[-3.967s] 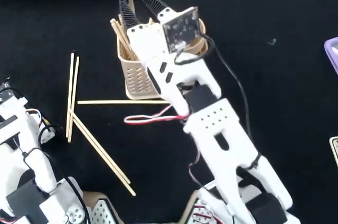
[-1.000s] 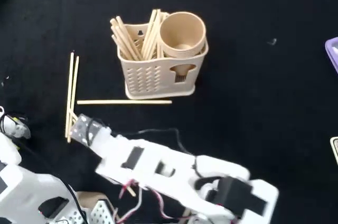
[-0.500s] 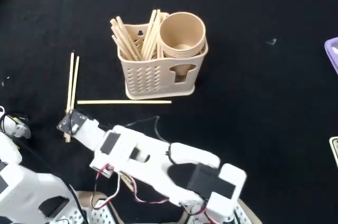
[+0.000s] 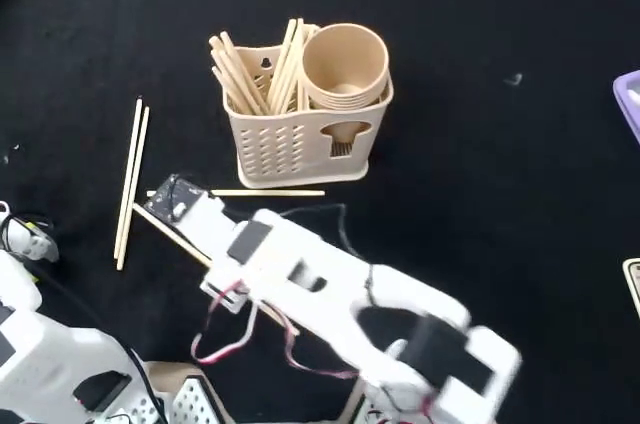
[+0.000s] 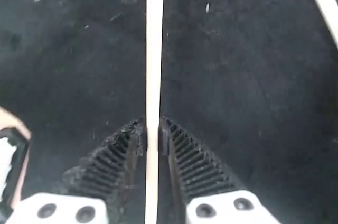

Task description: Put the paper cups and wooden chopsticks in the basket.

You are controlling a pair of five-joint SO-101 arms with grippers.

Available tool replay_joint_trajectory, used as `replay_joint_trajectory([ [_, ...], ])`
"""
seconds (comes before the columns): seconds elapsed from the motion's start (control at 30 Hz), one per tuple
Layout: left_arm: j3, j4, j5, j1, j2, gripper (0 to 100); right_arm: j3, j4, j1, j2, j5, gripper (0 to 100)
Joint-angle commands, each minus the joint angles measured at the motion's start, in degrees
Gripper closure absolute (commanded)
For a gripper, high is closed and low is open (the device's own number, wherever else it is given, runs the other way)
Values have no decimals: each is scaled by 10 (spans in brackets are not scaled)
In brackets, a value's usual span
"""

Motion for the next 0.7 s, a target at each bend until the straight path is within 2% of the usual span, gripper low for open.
replay_joint_trajectory([
  [0.0, -23, -6, 13, -15, 18, 863, 44, 3, 11, -102, 10, 988],
  [0.2, -23, -7, 13, -14, 18, 863, 75, -5, 29, -130, 42, 987],
  [0.37, -22, -7, 13, -14, 18, 863, 1, 31, 79, -166, 86, 987],
  [0.53, -22, -7, 13, -4, 18, 863, -85, 120, 82, -269, 101, 987],
  [0.67, -21, -6, 13, 1, 18, 863, -122, 125, 83, -371, 102, 987],
])
